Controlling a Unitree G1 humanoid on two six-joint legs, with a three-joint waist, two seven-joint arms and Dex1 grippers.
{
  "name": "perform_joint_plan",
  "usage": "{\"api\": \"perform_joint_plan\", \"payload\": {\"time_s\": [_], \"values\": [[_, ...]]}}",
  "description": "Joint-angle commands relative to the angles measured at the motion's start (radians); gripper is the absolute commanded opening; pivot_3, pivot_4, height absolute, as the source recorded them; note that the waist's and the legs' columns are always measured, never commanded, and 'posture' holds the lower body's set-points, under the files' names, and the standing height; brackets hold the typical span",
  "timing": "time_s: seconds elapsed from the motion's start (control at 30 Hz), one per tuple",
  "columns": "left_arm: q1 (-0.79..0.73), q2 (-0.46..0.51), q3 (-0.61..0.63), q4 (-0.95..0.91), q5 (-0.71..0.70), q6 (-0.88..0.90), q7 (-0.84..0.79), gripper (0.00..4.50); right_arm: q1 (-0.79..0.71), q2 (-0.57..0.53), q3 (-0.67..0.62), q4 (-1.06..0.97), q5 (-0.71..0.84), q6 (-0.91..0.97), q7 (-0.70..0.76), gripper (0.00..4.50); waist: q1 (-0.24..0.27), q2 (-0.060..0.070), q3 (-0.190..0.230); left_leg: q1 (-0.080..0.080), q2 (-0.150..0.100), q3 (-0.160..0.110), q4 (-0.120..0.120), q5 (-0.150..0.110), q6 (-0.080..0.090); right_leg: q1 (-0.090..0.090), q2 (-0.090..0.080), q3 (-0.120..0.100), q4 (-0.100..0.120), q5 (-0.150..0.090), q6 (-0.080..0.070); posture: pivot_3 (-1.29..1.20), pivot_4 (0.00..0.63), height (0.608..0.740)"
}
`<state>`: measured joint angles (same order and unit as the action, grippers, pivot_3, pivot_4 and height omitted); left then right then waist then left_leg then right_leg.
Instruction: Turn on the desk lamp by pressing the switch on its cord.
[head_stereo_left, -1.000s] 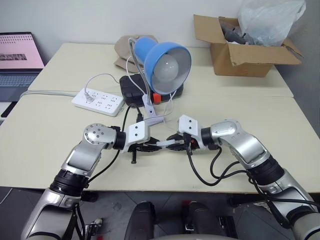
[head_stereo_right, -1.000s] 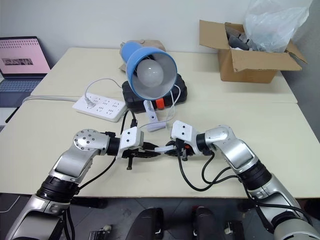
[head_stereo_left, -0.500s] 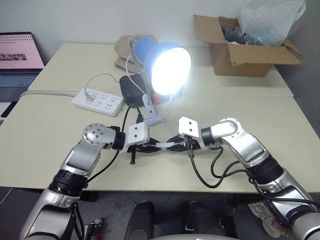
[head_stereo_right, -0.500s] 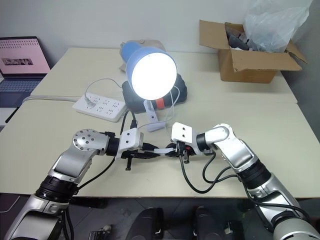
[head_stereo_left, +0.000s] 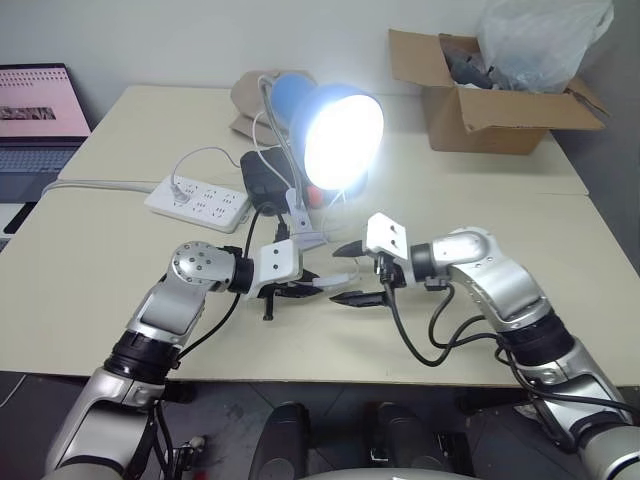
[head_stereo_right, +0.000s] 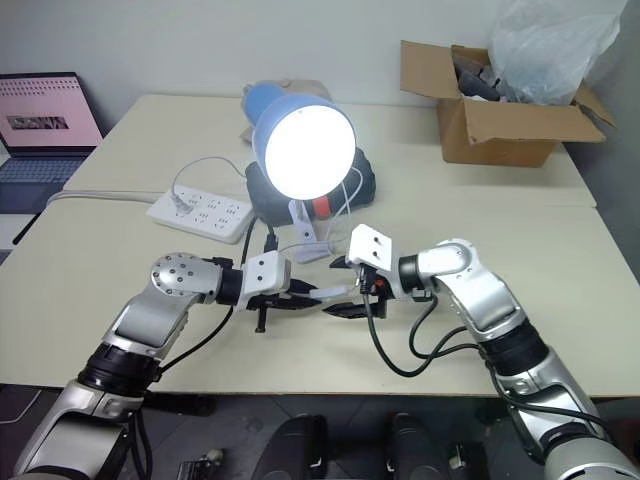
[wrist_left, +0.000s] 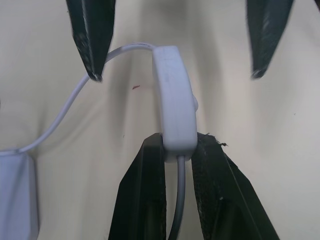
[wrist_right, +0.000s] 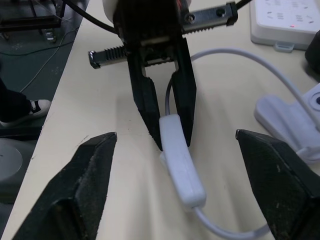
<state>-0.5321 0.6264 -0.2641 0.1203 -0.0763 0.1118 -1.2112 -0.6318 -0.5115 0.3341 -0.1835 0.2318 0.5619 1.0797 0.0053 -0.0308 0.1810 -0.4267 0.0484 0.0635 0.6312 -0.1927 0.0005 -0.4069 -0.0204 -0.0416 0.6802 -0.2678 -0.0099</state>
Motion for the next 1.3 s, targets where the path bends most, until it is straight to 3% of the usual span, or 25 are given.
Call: {"api": "perform_joint_plan", "payload": {"time_s": [0.03, 0.23, 0.37, 0.43, 0.5, 0.73, 0.97, 1.17, 1.3], "values": [[-0.067, -0.038, -0.022, 0.1, 0.05, -0.087, 0.035, 0.4, 0.075, -0.098, -0.089, -0.154, 0.027, 0.042, -0.016, 4.5, 0.003, 0.0, 0.0, 0.0, 0.0, 0.0, 0.0, 0.0, 0.0, 0.0, 0.0, 0.0, 0.0, 0.0, 0.0, 0.0, 0.15, 0.74], [-0.131, -0.103, -0.041, 0.273, 0.115, -0.205, 0.101, 0.4, 0.22, -0.222, -0.208, -0.323, 0.069, 0.137, -0.069, 4.5, 0.004, 0.0, 0.0, -0.001, 0.0, 0.001, 0.0, 0.0, 0.0, 0.0, 0.0, 0.001, -0.001, 0.0, 0.0, 0.0, 0.15, 0.74], [-0.146, -0.128, -0.037, 0.345, 0.117, -0.253, 0.102, 0.4, 0.277, -0.245, -0.249, -0.395, 0.103, 0.189, -0.114, 4.5, -0.008, 0.0, 0.0, 0.0, 0.001, 0.0, 0.0, 0.0, 0.0, 0.0, 0.0, 0.001, 0.0, 0.0, 0.0, 0.0, 0.15, 0.74], [-0.149, -0.133, -0.038, 0.368, 0.124, -0.265, 0.105, 1.1, 0.307, -0.255, -0.265, -0.424, 0.109, 0.201, -0.13, 4.5, -0.008, 0.0, 0.0, 0.0, 0.001, 0.0, 0.0, 0.0, 0.0, 0.0, 0.0, 0.0, 0.0, 0.0, 0.0, 0.0, 0.15, 0.74], [-0.151, -0.138, -0.035, 0.378, 0.115, -0.268, 0.092, 1.34, 0.322, -0.26, -0.272, -0.437, 0.115, 0.208, -0.142, 4.5, -0.006, 0.0, 0.0, 0.0, 0.001, -0.001, 0.0, 0.0, 0.0, 0.0, 0.0, -0.001, 0.0, 0.0, 0.0, 0.0, 0.15, 0.74], [-0.153, -0.129, 0.005, 0.329, 0.064, -0.242, 0.07, 2.85, 0.327, -0.276, -0.272, -0.427, 0.118, 0.188, -0.164, 4.5, -0.006, 0.0, 0.0, 0.0, 0.0, 0.0, 0.0, 0.0, 0.0, 0.0, 0.0, 0.0, 0.0, 0.0, 0.0, 0.0, 0.15, 0.74], [-0.068, -0.012, 0.085, 0.108, -0.018, -0.151, 0.032, 4.38, 0.313, -0.301, -0.277, -0.367, 0.111, 0.123, -0.145, 4.5, -0.009, 0.0, 0.0, 0.0, 0.0, -0.001, 0.0, 0.0, 0.0, 0.0, 0.0, 0.0, 0.0, 0.0, 0.0, 0.0, 0.15, 0.74], [0.138, 0.197, 0.279, -0.202, -0.148, 0.077, 0.02, 4.38, 0.318, -0.335, -0.335, -0.286, 0.119, 0.006, -0.096, 4.5, -0.016, 0.0, 0.0, 0.0, 0.001, 0.0, 0.0, 0.0, 0.0, 0.0, 0.0, 0.0, 0.0, 0.0, 0.0, 0.0, 0.15, 0.74], [0.285, 0.263, 0.417, -0.322, -0.236, 0.192, 0.051, 4.38, 0.361, -0.354, -0.393, -0.236, 0.132, -0.097, -0.045, 4.5, -0.008, 0.0, 0.0, 0.001, 0.001, -0.001, -0.001, 0.0, 0.0, 0.0, 0.0, 0.0, -0.001, -0.001, 0.0, 0.0, 0.15, 0.74]]}}
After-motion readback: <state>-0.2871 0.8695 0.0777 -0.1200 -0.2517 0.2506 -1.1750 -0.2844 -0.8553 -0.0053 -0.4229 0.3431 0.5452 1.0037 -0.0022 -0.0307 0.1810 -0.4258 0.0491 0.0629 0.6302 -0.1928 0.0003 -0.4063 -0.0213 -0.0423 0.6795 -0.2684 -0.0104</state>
